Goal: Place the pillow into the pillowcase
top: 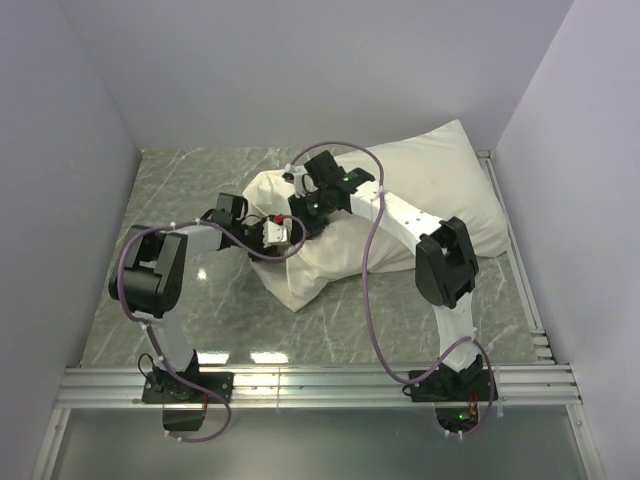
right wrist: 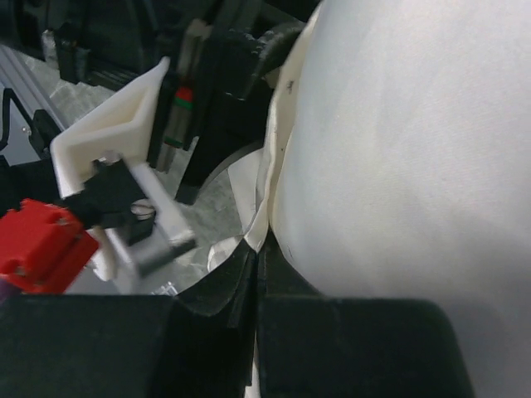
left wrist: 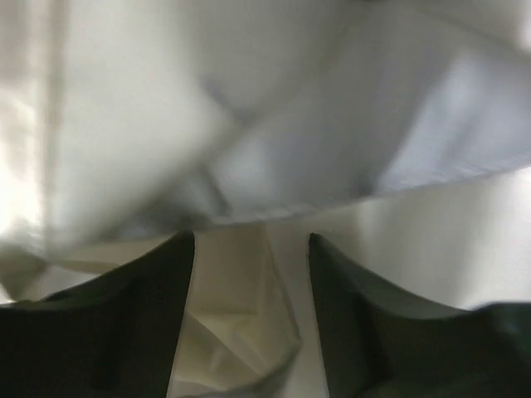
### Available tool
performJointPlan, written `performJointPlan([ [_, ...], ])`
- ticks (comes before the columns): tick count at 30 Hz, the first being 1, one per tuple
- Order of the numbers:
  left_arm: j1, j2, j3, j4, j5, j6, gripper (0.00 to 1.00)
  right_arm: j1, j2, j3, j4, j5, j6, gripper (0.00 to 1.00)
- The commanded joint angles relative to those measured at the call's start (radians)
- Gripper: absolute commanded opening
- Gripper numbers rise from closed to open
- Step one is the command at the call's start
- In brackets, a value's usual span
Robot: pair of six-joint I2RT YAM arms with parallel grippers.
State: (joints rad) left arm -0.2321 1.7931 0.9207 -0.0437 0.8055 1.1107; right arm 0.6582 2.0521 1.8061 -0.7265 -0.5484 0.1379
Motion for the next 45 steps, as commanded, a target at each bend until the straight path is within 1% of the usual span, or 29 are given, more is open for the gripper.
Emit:
performJointPlan([
  [1, -0.01, 0.038, 0.127, -0.242, 0.009, 0.119, 0.57, -0.019, -0.041, -0.002, -0.008, -0.019, 0.028, 0.0],
  [2, -0.01, 0.051, 0.177, -0.315, 0.011, 0.158, 0.53, -0.025, -0.04, -0.001, -0.007, -0.016, 0.032, 0.0],
  [3, -0.012, 0.067, 0.197, -0.39, 0.014, 0.249, 0.43, -0.029, -0.035, 0.001, -0.001, -0.015, 0.035, 0.0],
  [4, -0.013, 0.071, 0.222, -0.445, 0.015, 0.289, 0.36, -0.034, -0.033, 0.002, 0.005, -0.012, 0.04, 0.0],
  [5, -0.015, 0.072, 0.228, -0.56, 0.018, 0.373, 0.29, -0.046, -0.029, 0.007, 0.019, -0.004, 0.045, 0.0],
  [6, -0.016, 0.065, 0.231, -0.606, 0.021, 0.406, 0.21, -0.052, -0.023, 0.012, 0.025, -0.002, 0.049, 0.0],
  [7, -0.018, 0.057, 0.231, -0.652, 0.029, 0.443, 0.18, -0.06, -0.004, 0.03, 0.03, -0.004, 0.058, 0.0],
  [8, -0.022, 0.051, 0.228, -0.739, 0.031, 0.498, 0.16, -0.065, 0.006, 0.042, 0.036, -0.002, 0.061, 0.0],
  [12, -0.047, -0.016, 0.204, -0.867, 0.038, 0.557, 0.0, -0.081, 0.058, 0.078, 0.061, 0.002, 0.074, 0.0],
  [14, -0.055, -0.053, 0.193, -0.881, 0.066, 0.54, 0.0, -0.081, 0.071, 0.087, 0.067, 0.007, 0.077, 0.0],
  [17, -0.055, -0.15, 0.191, -0.9, 0.13, 0.491, 0.0, -0.081, 0.083, 0.067, 0.113, 0.024, 0.092, 0.0],
  [18, -0.056, -0.206, 0.19, -0.913, 0.142, 0.488, 0.0, -0.081, 0.085, 0.056, 0.134, 0.027, 0.098, 0.0],
  [19, -0.056, -0.236, 0.196, -0.942, 0.159, 0.504, 0.0, -0.083, 0.088, 0.036, 0.156, 0.028, 0.118, 0.0],
  [23, -0.056, -0.359, 0.213, -1.122, 0.259, 0.69, 0.0, -0.086, 0.115, 0.036, 0.212, 0.07, 0.184, 0.0],
  [24, -0.056, -0.401, 0.225, -1.145, 0.276, 0.699, 0.0, -0.085, 0.124, 0.035, 0.22, 0.079, 0.21, 0.0],
  [26, -0.058, -0.434, 0.243, -1.205, 0.31, 0.738, 0.0, -0.083, 0.132, 0.032, 0.243, 0.116, 0.238, 0.0],
  [30, -0.058, -0.489, 0.293, -1.22, 0.368, 0.7, 0.0, -0.081, 0.151, 0.036, 0.242, 0.165, 0.284, 0.0],
  [31, -0.058, -0.495, 0.303, -1.211, 0.38, 0.681, 0.0, -0.08, 0.145, 0.032, 0.239, 0.159, 0.282, 0.0],
  [32, -0.058, -0.503, 0.305, -1.141, 0.382, 0.581, 0.0, -0.078, 0.135, 0.026, 0.23, 0.134, 0.278, 0.0],
  [34, -0.055, -0.518, 0.281, -0.994, 0.364, 0.413, 0.0, -0.075, 0.083, -0.014, 0.222, 0.014, 0.246, 0.0],
  [35, -0.04, -0.518, 0.264, -0.934, 0.353, 0.303, 0.0, -0.075, 0.056, -0.042, 0.217, -0.04, 0.232, 0.0],
  [36, -0.027, -0.517, 0.227, -0.815, 0.344, 0.267, 0.0, -0.074, -0.013, -0.109, 0.214, -0.126, 0.191, 0.0],
  [37, -0.02, -0.514, 0.201, -0.744, 0.313, 0.221, 0.0, -0.071, -0.048, -0.144, 0.211, -0.166, 0.165, 0.0],
  [38, -0.018, -0.512, 0.17, -0.635, 0.293, 0.075, 0.0, -0.068, -0.085, -0.178, 0.191, -0.206, 0.132, 0.0],
  [39, -0.015, -0.515, 0.135, -0.423, 0.276, -0.013, 0.0, -0.065, -0.149, -0.226, 0.174, -0.25, 0.085, 0.0],
  [40, -0.015, -0.512, 0.068, -0.315, 0.252, -0.09, 0.0, -0.057, -0.179, -0.247, 0.162, -0.261, 0.069, 0.0],
  [41, -0.015, -0.505, 0.043, -0.245, 0.229, -0.17, 0.0, -0.052, -0.21, -0.267, 0.153, -0.275, 0.059, 0.0],
  [42, -0.016, -0.479, 0.026, -0.208, 0.227, -0.167, 0.0, -0.051, -0.258, -0.296, 0.154, -0.292, 0.051, 0.0],
  [45, -0.029, -0.414, -0.011, -0.116, 0.192, -0.184, 0.0, -0.048, -0.306, -0.301, 0.171, -0.294, 0.077, 0.0],
])
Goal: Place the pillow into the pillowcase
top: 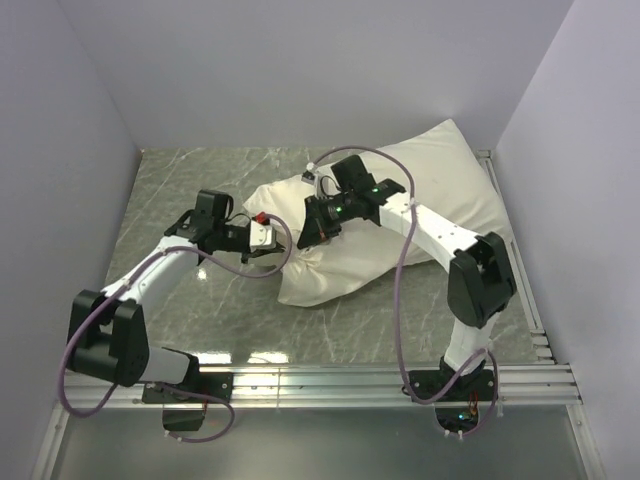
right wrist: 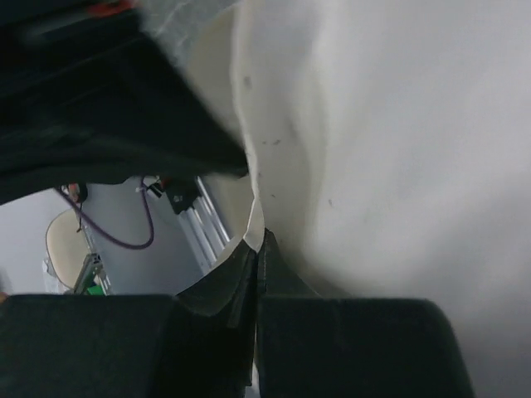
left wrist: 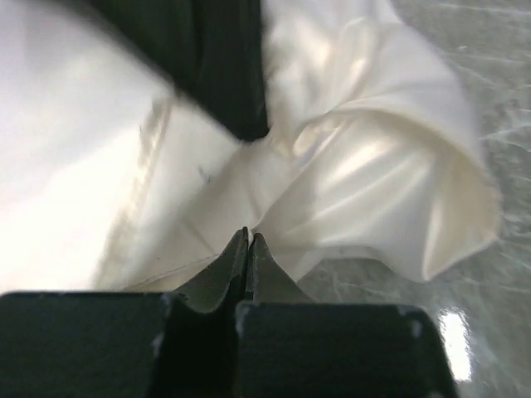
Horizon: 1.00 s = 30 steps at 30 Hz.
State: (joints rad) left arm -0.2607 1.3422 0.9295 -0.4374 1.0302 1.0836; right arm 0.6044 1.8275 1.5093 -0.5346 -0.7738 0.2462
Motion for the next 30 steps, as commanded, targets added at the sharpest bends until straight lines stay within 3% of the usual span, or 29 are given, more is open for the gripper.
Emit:
performJointPlan([
  [1, 0.0, 0.05, -0.03, 0.331, -0.047, -0.201, 0.0, 0.008, -0.083, 0.006, -0.016, -0.062, -0.027, 0.0],
  [6, 0.021, 0.111, -0.017, 0.387, -0.105, -0.261, 0.0, 0.009, -0.057, 0.066, -0.013, -0.07, 0.031, 0.0],
  [8, 0.021, 0.078, -0.035, 0.429, -0.095, -0.283, 0.0, 0.021, -0.044, 0.078, -0.019, -0.068, 0.038, 0.04],
  [13, -0.032, -0.04, -0.103, 0.598, -0.056, -0.436, 0.0, 0.047, -0.042, 0.075, 0.014, -0.082, 0.079, 0.0],
  [17, -0.12, -0.142, -0.113, 0.51, -0.021, -0.372, 0.01, 0.04, -0.024, 0.113, 0.12, -0.113, 0.212, 0.0],
  [22, -0.161, -0.114, -0.129, 0.492, -0.085, -0.33, 0.07, 0.043, -0.01, 0.14, 0.289, -0.194, 0.372, 0.0],
  [26, -0.14, -0.182, -0.149, 0.49, -0.124, -0.355, 0.47, 0.043, 0.004, 0.121, 0.248, -0.191, 0.34, 0.0],
  [28, -0.112, -0.262, -0.129, 0.325, -0.09, -0.332, 0.55, 0.035, 0.009, 0.114, 0.214, -0.185, 0.318, 0.0],
  [30, -0.063, -0.311, -0.106, 0.257, -0.041, -0.402, 0.62, 0.023, 0.001, 0.101, 0.197, -0.167, 0.294, 0.0],
])
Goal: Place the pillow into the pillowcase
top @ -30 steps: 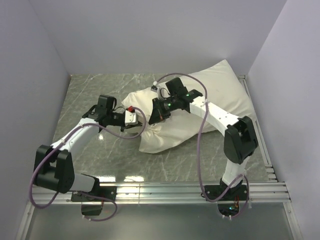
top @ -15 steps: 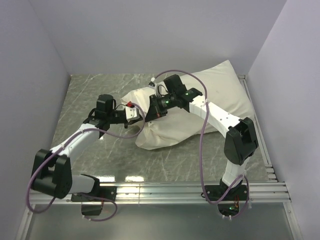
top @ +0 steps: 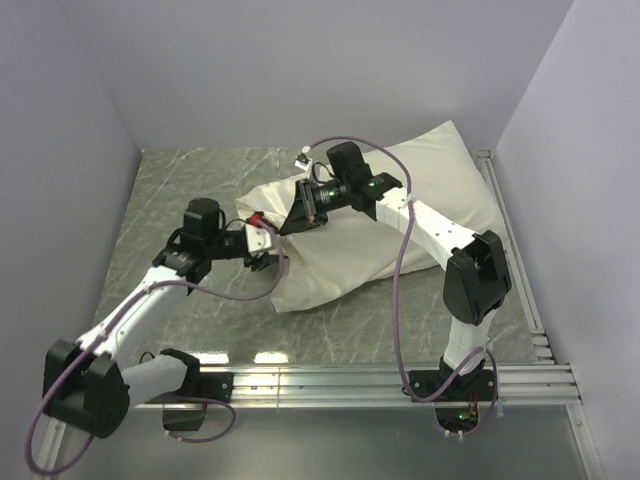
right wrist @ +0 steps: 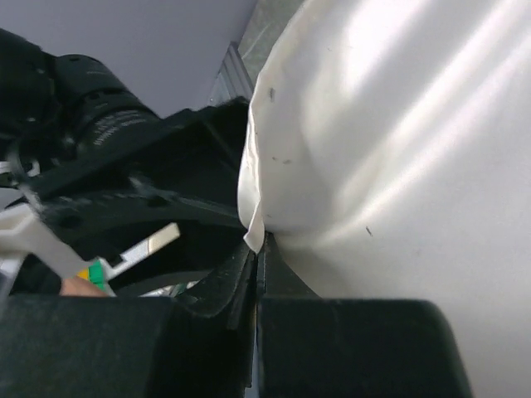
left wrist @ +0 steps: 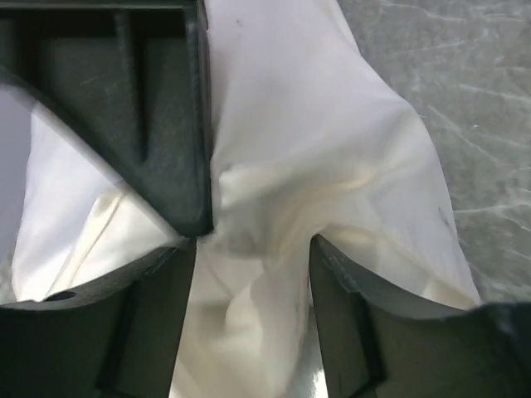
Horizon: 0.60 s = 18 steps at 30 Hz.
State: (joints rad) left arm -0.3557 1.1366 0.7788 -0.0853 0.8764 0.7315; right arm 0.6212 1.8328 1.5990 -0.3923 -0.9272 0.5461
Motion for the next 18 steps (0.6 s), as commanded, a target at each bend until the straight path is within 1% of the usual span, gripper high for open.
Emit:
performJointPlan([
  [1, 0.122, -0.142, 0.05, -0.115, 0.133, -0.175, 0.62, 0.003, -0.012, 0.007, 0.058, -0.009, -0.009, 0.0],
  [2, 0.176, -0.155, 0.062, -0.178, 0.163, -0.22, 0.63, -0.003, -0.017, 0.003, 0.062, -0.007, -0.003, 0.0],
  [3, 0.229, -0.165, 0.068, -0.194, 0.189, -0.271, 0.62, -0.005, -0.02, 0.003, 0.069, -0.007, 0.0, 0.0],
  [4, 0.323, -0.173, 0.066, -0.194, 0.178, -0.402, 0.62, -0.005, -0.021, 0.004, 0.072, -0.005, 0.0, 0.0],
  [6, 0.4, -0.182, 0.054, -0.14, 0.101, -0.541, 0.62, -0.005, -0.023, 0.022, 0.076, -0.002, 0.003, 0.0],
  [7, 0.449, -0.167, 0.051, -0.119, 0.079, -0.635, 0.63, -0.003, -0.018, 0.029, 0.075, -0.002, 0.003, 0.0],
  [8, 0.46, -0.153, 0.048, -0.102, 0.053, -0.664, 0.64, -0.005, -0.014, 0.048, 0.067, -0.005, -0.005, 0.0],
  [9, 0.462, -0.135, 0.045, -0.046, 0.009, -0.694, 0.65, -0.003, -0.012, 0.056, 0.061, -0.004, -0.008, 0.0],
  [10, 0.46, -0.088, 0.04, -0.016, -0.044, -0.725, 0.65, -0.005, -0.006, 0.062, 0.056, -0.002, -0.009, 0.0],
  [11, 0.46, -0.055, 0.043, 0.005, -0.066, -0.775, 0.65, -0.005, -0.003, 0.067, 0.05, -0.002, -0.014, 0.0],
  [12, 0.459, -0.022, 0.056, 0.045, -0.082, -0.794, 0.65, -0.003, -0.003, 0.078, 0.046, -0.004, -0.018, 0.0],
  [13, 0.448, 0.053, 0.066, 0.053, -0.114, -0.829, 0.65, -0.005, -0.003, 0.081, 0.041, -0.001, -0.023, 0.0],
  [15, 0.422, 0.121, 0.103, 0.079, -0.125, -0.869, 0.65, -0.003, -0.004, 0.078, 0.043, 0.005, -0.025, 0.0],
  [16, 0.408, 0.168, 0.109, 0.108, -0.125, -0.879, 0.67, -0.005, -0.006, 0.075, 0.046, 0.002, -0.025, 0.0],
  [18, 0.382, 0.195, 0.1, 0.149, -0.139, -0.897, 0.69, -0.005, -0.004, 0.073, 0.05, -0.004, -0.02, 0.0],
])
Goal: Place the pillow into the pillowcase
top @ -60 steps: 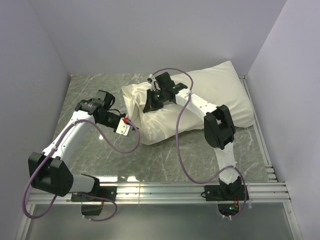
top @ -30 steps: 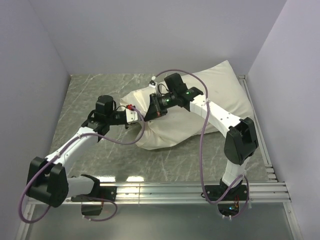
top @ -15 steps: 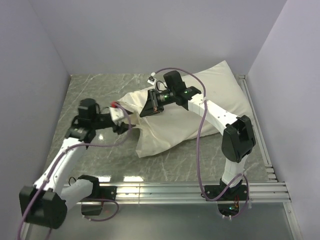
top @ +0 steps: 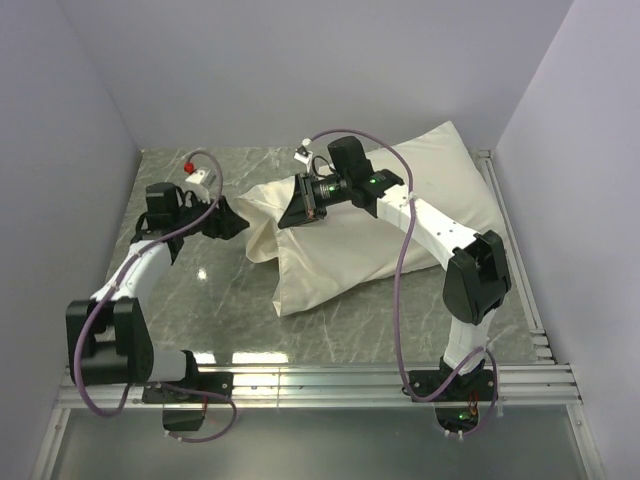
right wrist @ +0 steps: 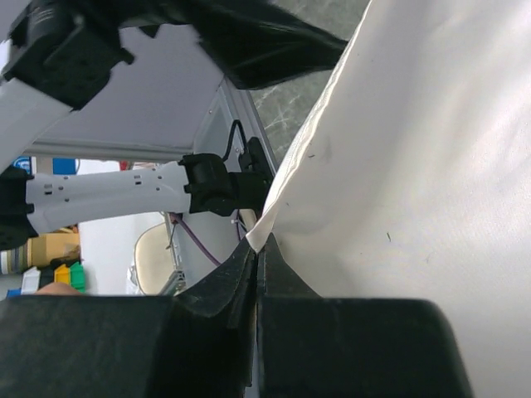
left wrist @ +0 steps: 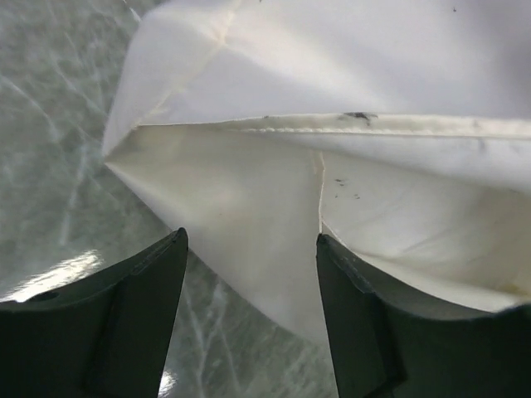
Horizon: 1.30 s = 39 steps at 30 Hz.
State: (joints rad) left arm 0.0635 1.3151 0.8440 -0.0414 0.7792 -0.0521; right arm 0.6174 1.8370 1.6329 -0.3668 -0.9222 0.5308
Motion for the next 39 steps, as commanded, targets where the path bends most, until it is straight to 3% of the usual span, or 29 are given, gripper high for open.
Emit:
performJointPlan([
  [1, -0.053, 0.036, 0.033, 0.144, -0.025, -0.144, 0.69, -0.001, -0.01, 0.039, 0.023, -0.007, -0.006, 0.0],
  [4, -0.057, 0.039, 0.01, 0.202, 0.121, -0.212, 0.55, 0.005, -0.005, 0.038, 0.006, 0.019, -0.032, 0.0],
  [5, -0.057, 0.038, 0.004, 0.174, 0.146, -0.216, 0.38, 0.011, -0.001, 0.041, 0.008, 0.022, -0.041, 0.0],
  [6, -0.082, 0.041, 0.018, 0.128, 0.128, -0.209, 0.33, 0.015, 0.007, 0.045, 0.011, 0.023, -0.041, 0.0],
  [9, -0.12, 0.068, 0.006, 0.067, 0.161, -0.256, 0.36, 0.018, 0.033, 0.087, 0.043, 0.008, -0.015, 0.0],
  [12, -0.155, 0.096, -0.045, 0.173, 0.14, -0.403, 0.44, 0.016, 0.036, 0.108, 0.071, 0.005, 0.006, 0.0],
  [13, -0.174, 0.113, -0.046, 0.199, 0.128, -0.429, 0.43, 0.016, 0.028, 0.108, 0.083, 0.009, 0.009, 0.0],
  [14, -0.174, 0.122, -0.057, 0.251, 0.158, -0.461, 0.33, 0.018, 0.022, 0.101, 0.092, 0.016, 0.021, 0.0],
  [15, -0.169, 0.13, -0.063, 0.438, 0.188, -0.516, 0.3, 0.025, 0.018, 0.097, 0.101, 0.023, 0.024, 0.0],
  [16, -0.142, 0.133, -0.059, 0.515, 0.239, -0.629, 0.29, 0.031, 0.013, 0.096, 0.114, 0.042, 0.024, 0.0],
  [18, -0.088, 0.119, 0.004, 0.589, 0.259, -0.69, 0.35, 0.053, 0.018, 0.097, 0.123, 0.074, 0.018, 0.0],
  [20, 0.042, 0.09, 0.106, 0.459, 0.273, -0.654, 0.45, 0.082, 0.039, 0.113, 0.179, 0.144, 0.041, 0.0],
  [22, 0.183, 0.069, 0.177, 0.254, 0.287, -0.54, 0.51, 0.105, 0.098, 0.146, 0.245, 0.227, 0.061, 0.0],
  [23, 0.226, 0.061, 0.231, 0.2, 0.284, -0.501, 0.58, 0.11, 0.132, 0.229, 0.252, 0.258, 0.066, 0.0],
  [25, 0.321, 0.046, 0.274, 0.096, 0.264, -0.375, 0.64, 0.117, 0.265, 0.356, 0.247, 0.305, 0.069, 0.0],
  [27, 0.349, 0.046, 0.337, -0.073, 0.227, -0.23, 0.69, 0.116, 0.368, 0.594, 0.22, 0.325, 0.086, 0.0],
  [29, 0.354, 0.044, 0.374, -0.259, 0.218, -0.094, 0.72, 0.113, 0.407, 0.659, 0.203, 0.345, -0.015, 0.38],
  [30, 0.352, 0.038, 0.374, -0.308, 0.203, -0.024, 0.73, 0.107, 0.387, 0.647, 0.174, 0.345, -0.056, 0.54],
  [31, 0.354, 0.021, 0.369, -0.363, 0.209, 0.118, 0.74, 0.093, 0.316, 0.618, 0.122, 0.326, -0.095, 0.8],
  [33, 0.352, 0.006, 0.368, -0.577, 0.215, 0.4, 0.84, 0.033, 0.225, 0.48, 0.051, 0.277, -0.19, 0.89],
  [34, 0.349, -0.013, 0.36, -0.631, 0.209, 0.476, 0.95, 0.004, 0.117, 0.426, -0.034, 0.254, -0.224, 0.92],
  [35, 0.346, -0.022, 0.348, -0.69, 0.197, 0.557, 0.99, -0.022, 0.058, 0.319, -0.081, 0.241, -0.321, 0.94],
  [36, 0.343, -0.031, 0.343, -0.822, 0.189, 0.719, 0.99, -0.066, 0.001, 0.265, -0.131, 0.264, -0.377, 0.94],
  [38, 0.325, -0.072, 0.314, -0.929, 0.164, 0.867, 0.99, -0.1, -0.184, 0.108, -0.272, 0.308, -0.571, 0.95],
  [39, 0.302, -0.097, 0.291, -0.983, 0.151, 0.993, 0.99, -0.12, -0.322, 0.04, -0.302, 0.403, -0.634, 0.95],
])
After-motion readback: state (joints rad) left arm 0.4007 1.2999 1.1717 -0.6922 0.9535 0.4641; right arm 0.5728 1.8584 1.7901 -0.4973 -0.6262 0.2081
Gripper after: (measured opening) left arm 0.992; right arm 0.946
